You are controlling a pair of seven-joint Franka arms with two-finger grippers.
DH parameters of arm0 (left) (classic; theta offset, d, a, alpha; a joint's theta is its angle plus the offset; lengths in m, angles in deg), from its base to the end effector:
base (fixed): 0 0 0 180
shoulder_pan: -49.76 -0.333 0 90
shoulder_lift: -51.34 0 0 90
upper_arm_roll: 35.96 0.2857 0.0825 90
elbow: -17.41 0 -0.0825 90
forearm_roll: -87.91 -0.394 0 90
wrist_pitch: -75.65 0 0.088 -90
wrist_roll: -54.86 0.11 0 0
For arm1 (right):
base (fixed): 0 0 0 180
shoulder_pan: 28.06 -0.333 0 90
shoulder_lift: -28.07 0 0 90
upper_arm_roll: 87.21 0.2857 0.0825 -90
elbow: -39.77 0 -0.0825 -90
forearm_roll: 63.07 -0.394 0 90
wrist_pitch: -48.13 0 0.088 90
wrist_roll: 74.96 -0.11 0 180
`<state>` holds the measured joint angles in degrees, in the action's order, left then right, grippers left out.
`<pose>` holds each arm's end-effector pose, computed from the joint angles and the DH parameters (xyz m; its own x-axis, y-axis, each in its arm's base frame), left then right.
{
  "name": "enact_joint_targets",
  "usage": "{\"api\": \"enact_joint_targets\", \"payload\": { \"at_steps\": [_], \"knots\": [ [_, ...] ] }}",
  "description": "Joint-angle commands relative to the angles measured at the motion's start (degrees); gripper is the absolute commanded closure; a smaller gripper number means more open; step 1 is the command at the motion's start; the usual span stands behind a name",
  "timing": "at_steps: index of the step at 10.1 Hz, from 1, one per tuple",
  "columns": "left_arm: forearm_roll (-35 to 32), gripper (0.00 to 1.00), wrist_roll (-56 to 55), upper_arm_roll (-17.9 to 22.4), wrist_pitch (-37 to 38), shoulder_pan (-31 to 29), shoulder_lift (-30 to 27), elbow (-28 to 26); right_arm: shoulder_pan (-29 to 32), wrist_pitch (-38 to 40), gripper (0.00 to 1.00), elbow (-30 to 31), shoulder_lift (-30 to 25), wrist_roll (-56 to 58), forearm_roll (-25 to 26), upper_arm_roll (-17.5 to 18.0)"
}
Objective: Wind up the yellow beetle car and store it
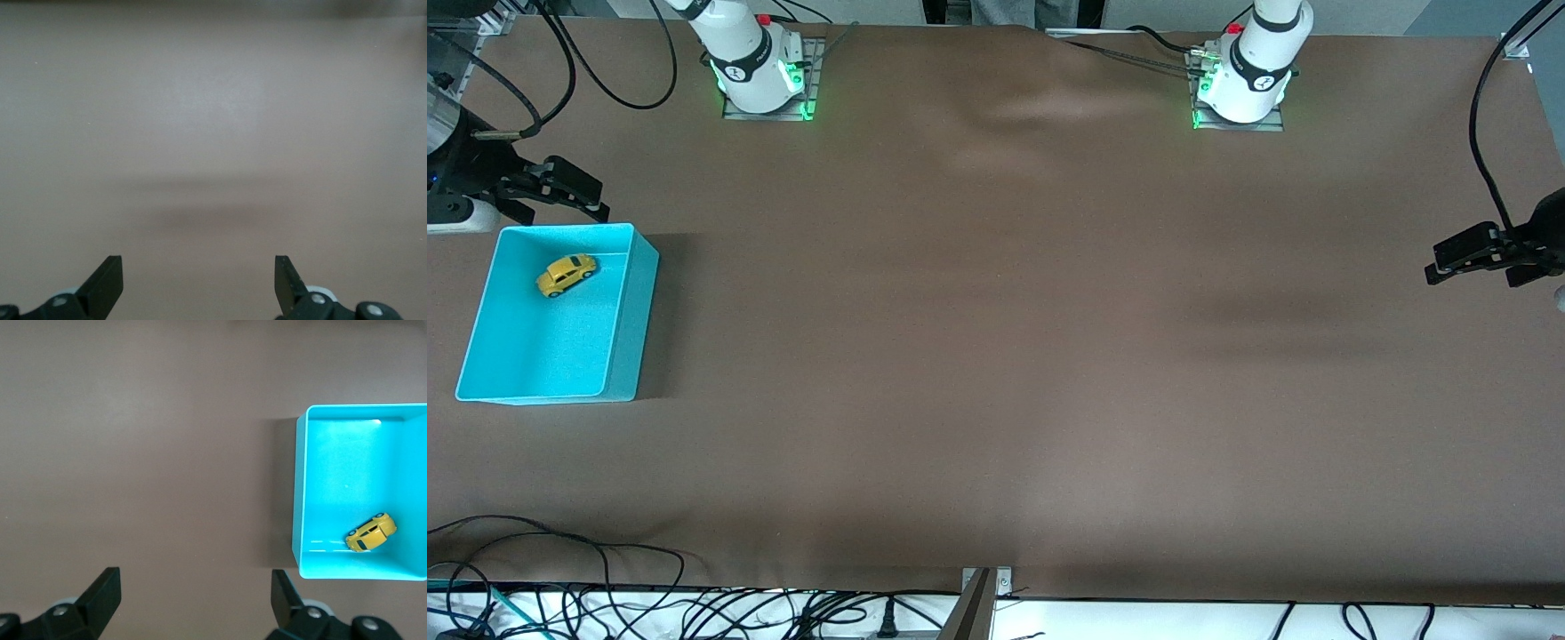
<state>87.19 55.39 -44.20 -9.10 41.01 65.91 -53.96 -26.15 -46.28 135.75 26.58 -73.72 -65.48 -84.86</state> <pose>0.6237 0.0191 0.5885 0.9998 0.0047 -0.0181 0.0051 -0.9997 0.0237 0.5621 0.0089 0.5621 0.9997 0.0261 -0.0006 0.0260 -0.9988 -0.0409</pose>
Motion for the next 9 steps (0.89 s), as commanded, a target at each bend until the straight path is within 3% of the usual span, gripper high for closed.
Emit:
{"api": "enact_joint_targets", "payload": {
  "at_steps": [1,9],
  "knots": [
    [-1.7,0.0,0.9,-0.4,0.9,0.1,-0.8,0.1,-0.1,0.6,0.0,-1.5,1.2,0.9,0.3,-0.3],
    [-1.7,0.0,0.9,-0.7,0.9,0.1,-0.8,0.1,-0.3,2.0,0.0,-3.2,1.2,1.1,3.6,-0.2]
  ]
}}
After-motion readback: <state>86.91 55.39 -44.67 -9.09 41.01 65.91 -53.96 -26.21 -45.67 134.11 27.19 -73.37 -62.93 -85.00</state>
